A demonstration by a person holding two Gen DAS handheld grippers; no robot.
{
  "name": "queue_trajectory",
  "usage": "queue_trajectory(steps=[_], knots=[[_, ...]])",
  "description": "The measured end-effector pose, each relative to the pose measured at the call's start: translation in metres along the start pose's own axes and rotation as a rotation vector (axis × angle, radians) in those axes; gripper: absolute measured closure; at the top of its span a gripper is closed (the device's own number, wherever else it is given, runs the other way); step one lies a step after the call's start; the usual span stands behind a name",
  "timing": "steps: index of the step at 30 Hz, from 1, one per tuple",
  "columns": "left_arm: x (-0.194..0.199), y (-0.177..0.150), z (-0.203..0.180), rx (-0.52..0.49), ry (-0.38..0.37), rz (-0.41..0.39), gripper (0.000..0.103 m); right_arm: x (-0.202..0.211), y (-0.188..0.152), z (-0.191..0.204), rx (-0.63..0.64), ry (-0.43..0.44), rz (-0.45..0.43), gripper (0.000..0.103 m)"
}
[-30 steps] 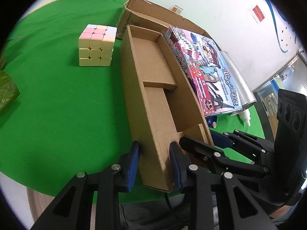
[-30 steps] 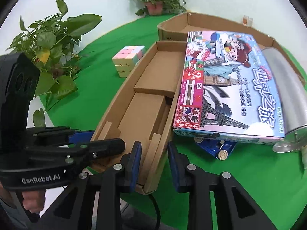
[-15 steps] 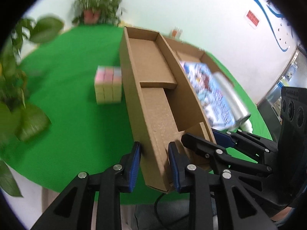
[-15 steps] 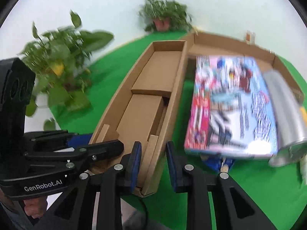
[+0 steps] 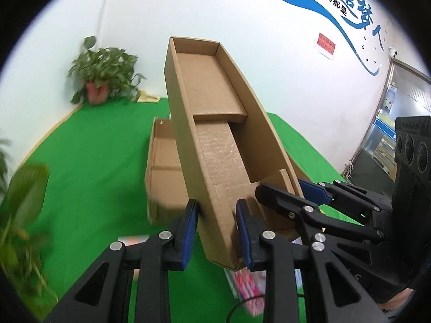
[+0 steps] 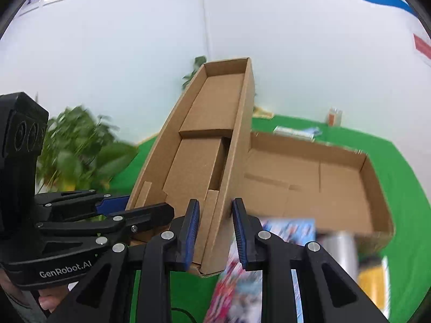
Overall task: Organize rigid objects
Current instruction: 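Lift the cardboard insert tray with the left tool and carry it over the box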
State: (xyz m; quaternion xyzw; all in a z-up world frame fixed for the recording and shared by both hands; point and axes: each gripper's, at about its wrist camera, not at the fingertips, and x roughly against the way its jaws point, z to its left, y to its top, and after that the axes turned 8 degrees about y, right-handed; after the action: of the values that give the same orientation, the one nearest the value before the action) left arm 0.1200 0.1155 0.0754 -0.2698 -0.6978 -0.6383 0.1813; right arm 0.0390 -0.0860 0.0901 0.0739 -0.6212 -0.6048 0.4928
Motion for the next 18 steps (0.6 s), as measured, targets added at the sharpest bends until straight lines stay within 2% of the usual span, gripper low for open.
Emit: queue_trajectory(steps=[5, 10, 14, 18], knots=[[-0.037, 0.043, 0.006, -0.034, 0.006, 0.036, 0.075, -0.038, 0.053, -0.05, -0.063, 0.001, 0.047, 0.08], [-0.083, 0.059, 0.02, -0.033, 0.001, 0.141, 0.076, -0.094, 0.085, -0.086, -0.132, 0.006, 0.137, 0.08], [-0.128, 0.062, 0.039, -0.006, 0.033, 0.239, 0.078, -0.16, 0.092, -0.117, -0.217, 0.038, 0.252, 0.081], [-0.173, 0.054, 0.058, 0.021, 0.054, 0.345, 0.078, -0.223, 0.083, -0.144, -0.301, 0.062, 0.363, 0.081]])
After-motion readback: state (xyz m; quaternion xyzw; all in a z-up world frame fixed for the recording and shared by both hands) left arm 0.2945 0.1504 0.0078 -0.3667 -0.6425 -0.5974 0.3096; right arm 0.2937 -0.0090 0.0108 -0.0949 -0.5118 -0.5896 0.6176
